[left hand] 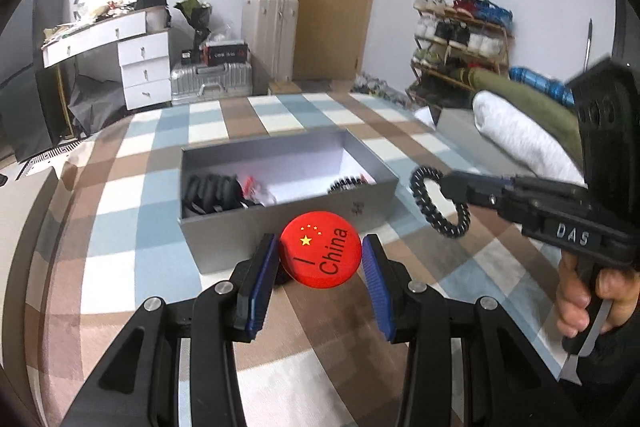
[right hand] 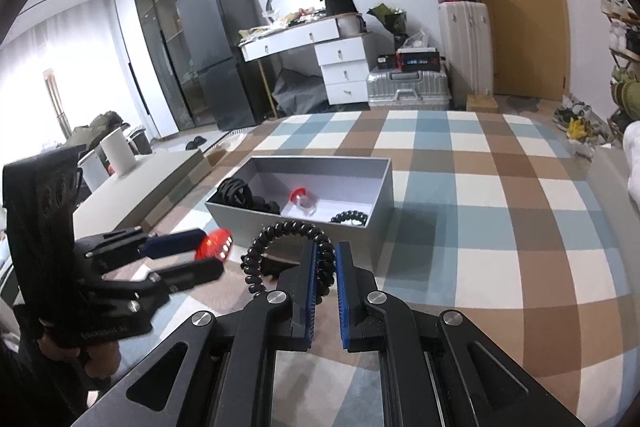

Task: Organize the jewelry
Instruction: 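Carry the badge with the left tool while the right tool carries the bracelet over the box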

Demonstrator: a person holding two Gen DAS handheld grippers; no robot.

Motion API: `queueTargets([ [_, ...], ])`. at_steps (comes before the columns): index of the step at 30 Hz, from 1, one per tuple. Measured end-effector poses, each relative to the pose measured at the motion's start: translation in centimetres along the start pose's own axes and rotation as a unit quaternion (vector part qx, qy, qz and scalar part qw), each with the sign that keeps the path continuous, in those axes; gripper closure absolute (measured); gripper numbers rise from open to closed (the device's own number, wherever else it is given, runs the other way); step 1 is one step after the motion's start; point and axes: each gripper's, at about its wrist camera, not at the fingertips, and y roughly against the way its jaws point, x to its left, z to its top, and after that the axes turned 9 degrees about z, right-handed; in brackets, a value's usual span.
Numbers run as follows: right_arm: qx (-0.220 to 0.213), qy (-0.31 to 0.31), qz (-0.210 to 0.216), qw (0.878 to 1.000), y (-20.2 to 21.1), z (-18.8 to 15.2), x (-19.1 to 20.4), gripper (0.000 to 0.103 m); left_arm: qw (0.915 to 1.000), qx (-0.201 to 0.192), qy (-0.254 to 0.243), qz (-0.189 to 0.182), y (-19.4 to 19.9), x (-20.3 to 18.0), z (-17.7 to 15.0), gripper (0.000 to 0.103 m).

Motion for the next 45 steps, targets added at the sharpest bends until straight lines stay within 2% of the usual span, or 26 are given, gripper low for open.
queueTargets([
  [12, -0.013, -0.012, -0.006, 1.000, 0.1, 0.0, -0.3, 0.095, 0.9983, -0.029, 0.046, 0.023, -0.5, 2.4, 0.9, 0.066],
  [16, -0.023, -0.018, -0.010, 1.000, 0.3, 0.1, -0.6, 0.094, 0.9971, -0.038, 0.062, 0.020, -0.7, 3.0, 1.3, 0.066],
  [24, -0.038, -0.025, -0.018, 0.999, 0.2, 0.6, -0.8, 0.094, 0.9965, -0.052, 0.063, 0.018, -1.4, 3.1, 2.1, 0.066],
  [33, -0.046, -0.016, -0.021, 0.999, -0.5, 2.0, -0.1, 0.094, 0.9966, -0.062, 0.044, 0.031, -2.5, 3.4, 3.5, 0.066],
  [40, -0.049, -0.011, -0.026, 0.998, -1.9, 3.5, 0.4, 0.094, 0.9960, -0.051, 0.068, 0.027, -3.6, 4.6, 2.8, 0.066],
  [45, -0.043, -0.018, -0.028, 0.999, -3.3, 3.9, 0.1, 0.094, 0.9948, -0.061, 0.077, 0.029, -3.0, 4.7, 2.9, 0.066],
])
